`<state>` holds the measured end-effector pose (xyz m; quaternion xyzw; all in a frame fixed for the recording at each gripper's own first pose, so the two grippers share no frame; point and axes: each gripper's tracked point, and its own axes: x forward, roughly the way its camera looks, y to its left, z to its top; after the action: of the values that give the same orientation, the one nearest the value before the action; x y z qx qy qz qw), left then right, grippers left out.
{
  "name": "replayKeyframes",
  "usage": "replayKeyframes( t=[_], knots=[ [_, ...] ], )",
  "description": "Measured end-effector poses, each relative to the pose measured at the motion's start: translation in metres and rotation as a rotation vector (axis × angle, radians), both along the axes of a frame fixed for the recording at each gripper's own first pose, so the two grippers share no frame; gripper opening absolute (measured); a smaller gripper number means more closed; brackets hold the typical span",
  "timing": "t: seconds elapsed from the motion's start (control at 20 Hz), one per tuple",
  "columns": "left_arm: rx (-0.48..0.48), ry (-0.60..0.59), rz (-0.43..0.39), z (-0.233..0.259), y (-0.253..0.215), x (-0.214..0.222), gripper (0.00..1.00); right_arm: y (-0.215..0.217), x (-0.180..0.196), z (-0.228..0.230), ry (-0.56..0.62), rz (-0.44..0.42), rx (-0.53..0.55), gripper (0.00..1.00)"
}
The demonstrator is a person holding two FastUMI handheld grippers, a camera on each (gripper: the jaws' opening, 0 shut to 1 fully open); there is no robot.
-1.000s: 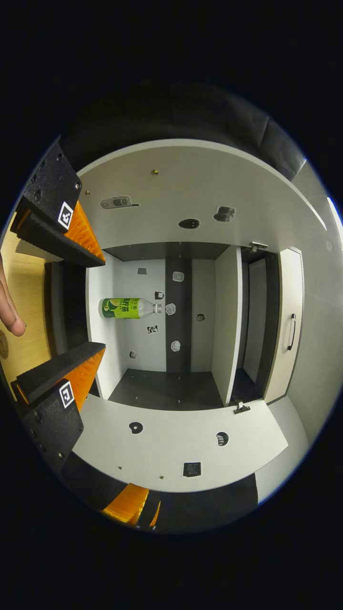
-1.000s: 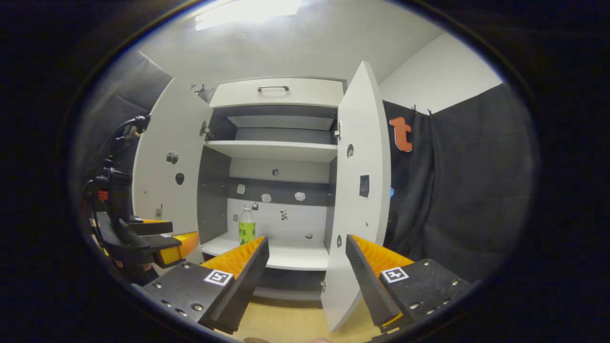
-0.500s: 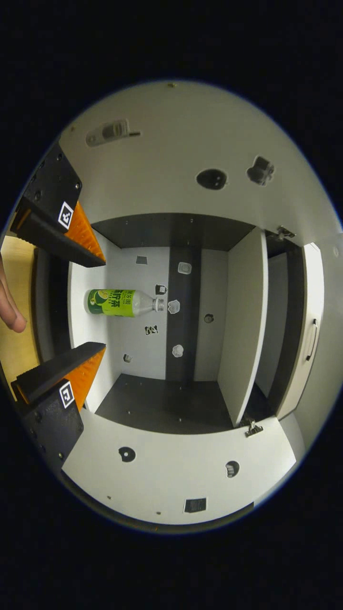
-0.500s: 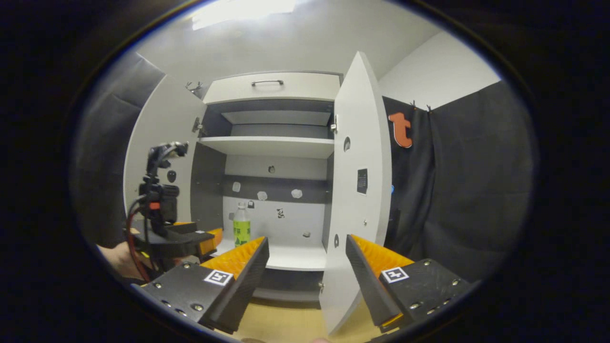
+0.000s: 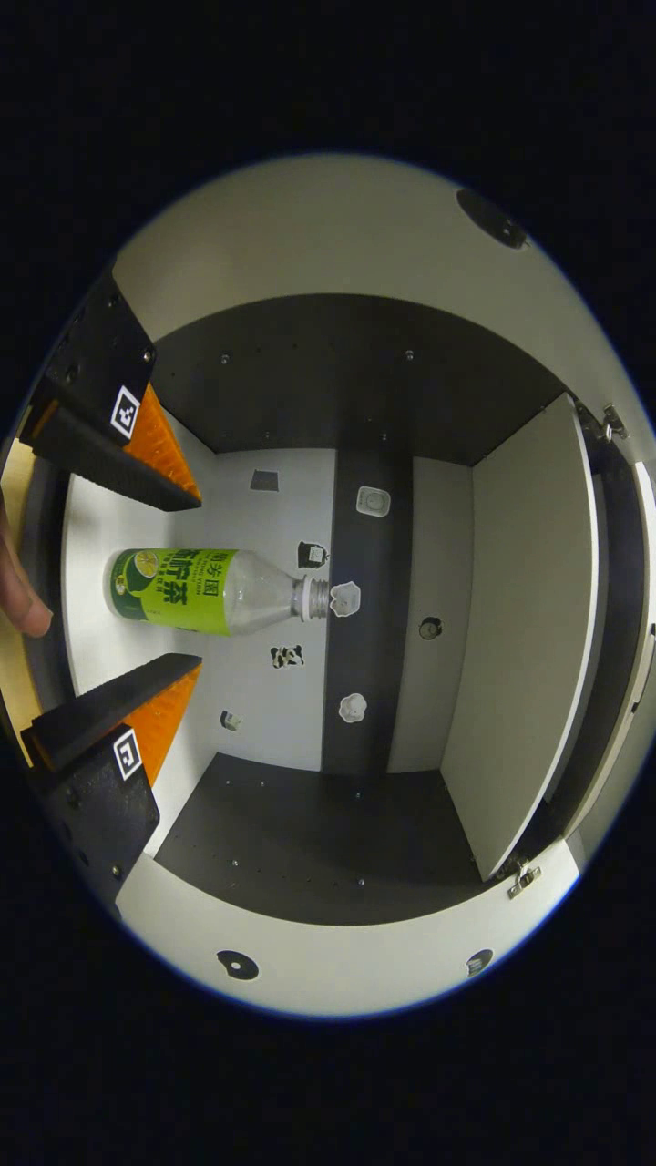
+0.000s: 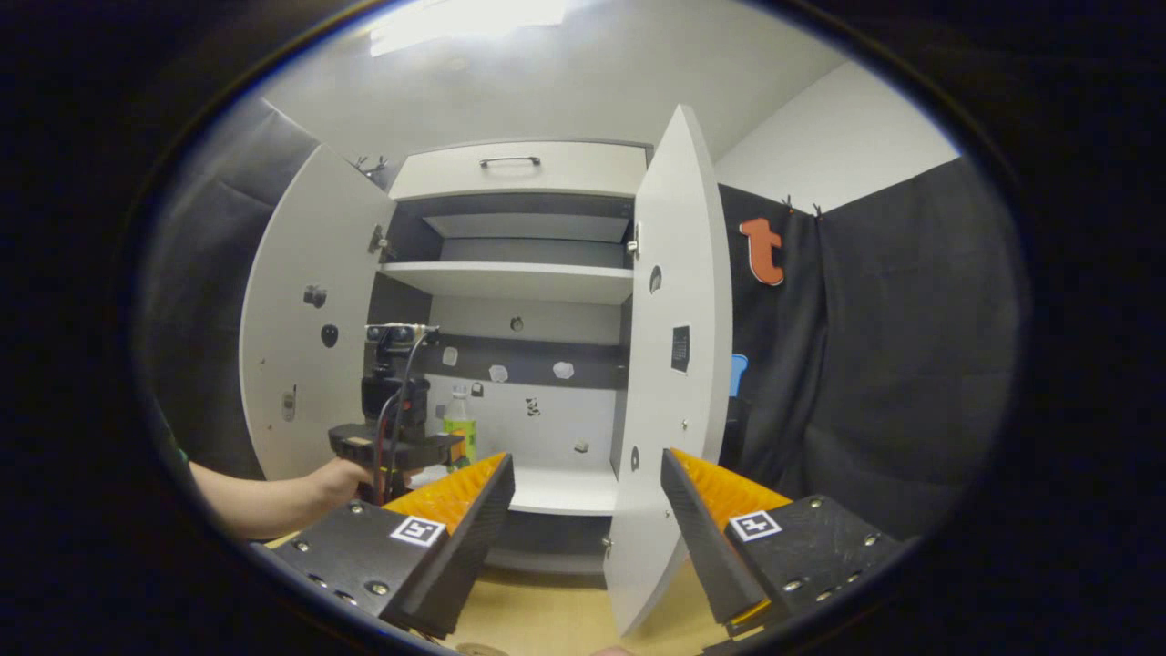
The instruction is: Grasp the bottle in the cabinet with the left hand and place it on the coaster, then close the right door with the right hand and the left door with the left hand.
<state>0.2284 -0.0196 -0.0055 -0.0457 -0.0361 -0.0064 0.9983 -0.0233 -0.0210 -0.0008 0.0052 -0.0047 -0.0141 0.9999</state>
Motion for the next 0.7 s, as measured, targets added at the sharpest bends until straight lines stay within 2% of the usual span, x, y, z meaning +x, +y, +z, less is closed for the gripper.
replayKeyframes(
  t=[0.2,0.35,0.45,0.55,0.7],
  knots=[
    [0.034,0.025,0.032,-0.004,0.007,0.032,1.0,0.0,-0.02,-0.005,0.012,-0.01,-0.004,0.94],
    [0.064,0.05,-0.025,-0.008,-0.009,0.047,0.97,0.0,-0.029,0.0,0.005,-0.009,-0.004,0.98],
    [0.057,0.069,-0.032,-0.005,-0.01,0.041,0.77,-0.007,-0.038,0.0,0.01,-0.031,0.001,0.95],
    [0.018,0.066,-0.038,0.002,-0.012,0.029,0.77,-0.01,-0.046,0.001,0.01,-0.042,0.013,0.95],
    [0.012,0.052,-0.062,0.017,-0.016,-0.004,0.77,-0.013,-0.055,0.003,0.011,-0.05,0.025,0.97]
  ],
)
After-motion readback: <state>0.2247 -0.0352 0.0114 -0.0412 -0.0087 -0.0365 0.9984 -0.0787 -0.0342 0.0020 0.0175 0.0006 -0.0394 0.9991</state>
